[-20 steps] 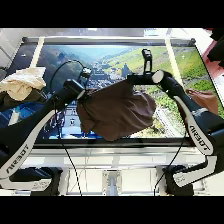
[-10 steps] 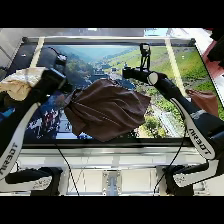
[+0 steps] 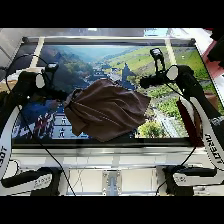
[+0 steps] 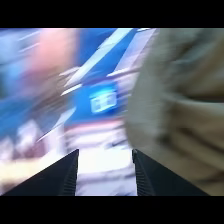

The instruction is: Fold the shirts.

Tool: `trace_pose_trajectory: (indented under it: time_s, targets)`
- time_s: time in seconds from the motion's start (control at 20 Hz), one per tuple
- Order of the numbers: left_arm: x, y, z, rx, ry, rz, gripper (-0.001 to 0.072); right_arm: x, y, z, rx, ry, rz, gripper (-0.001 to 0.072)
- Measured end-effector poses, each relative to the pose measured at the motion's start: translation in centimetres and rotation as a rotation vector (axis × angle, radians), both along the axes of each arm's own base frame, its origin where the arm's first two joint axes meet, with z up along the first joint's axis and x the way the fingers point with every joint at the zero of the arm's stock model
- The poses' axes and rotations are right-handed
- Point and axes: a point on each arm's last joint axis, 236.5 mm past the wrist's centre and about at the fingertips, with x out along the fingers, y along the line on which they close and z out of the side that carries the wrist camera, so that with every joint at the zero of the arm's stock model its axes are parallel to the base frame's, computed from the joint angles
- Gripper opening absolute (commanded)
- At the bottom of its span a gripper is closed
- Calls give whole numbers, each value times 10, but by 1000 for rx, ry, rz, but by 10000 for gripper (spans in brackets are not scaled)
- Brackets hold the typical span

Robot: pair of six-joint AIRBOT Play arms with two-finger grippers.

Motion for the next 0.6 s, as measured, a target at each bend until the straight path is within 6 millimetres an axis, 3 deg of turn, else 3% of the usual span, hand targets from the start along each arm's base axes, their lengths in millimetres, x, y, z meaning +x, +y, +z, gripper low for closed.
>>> trace_pose_trajectory:
  time_s: [0.15, 0.3, 0.6]
  targets:
    - [4, -21, -12, -34, 2, -72, 361, -9, -6, -3, -18, 39, -3, 385]
    - [-1, -27, -34, -39, 66, -91, 361, -16, -9, -6, -31, 73, -4, 385]
    - [-6, -7, -67, 54, 156, -66, 361, -23, -10, -9, -36, 101, -4, 385]
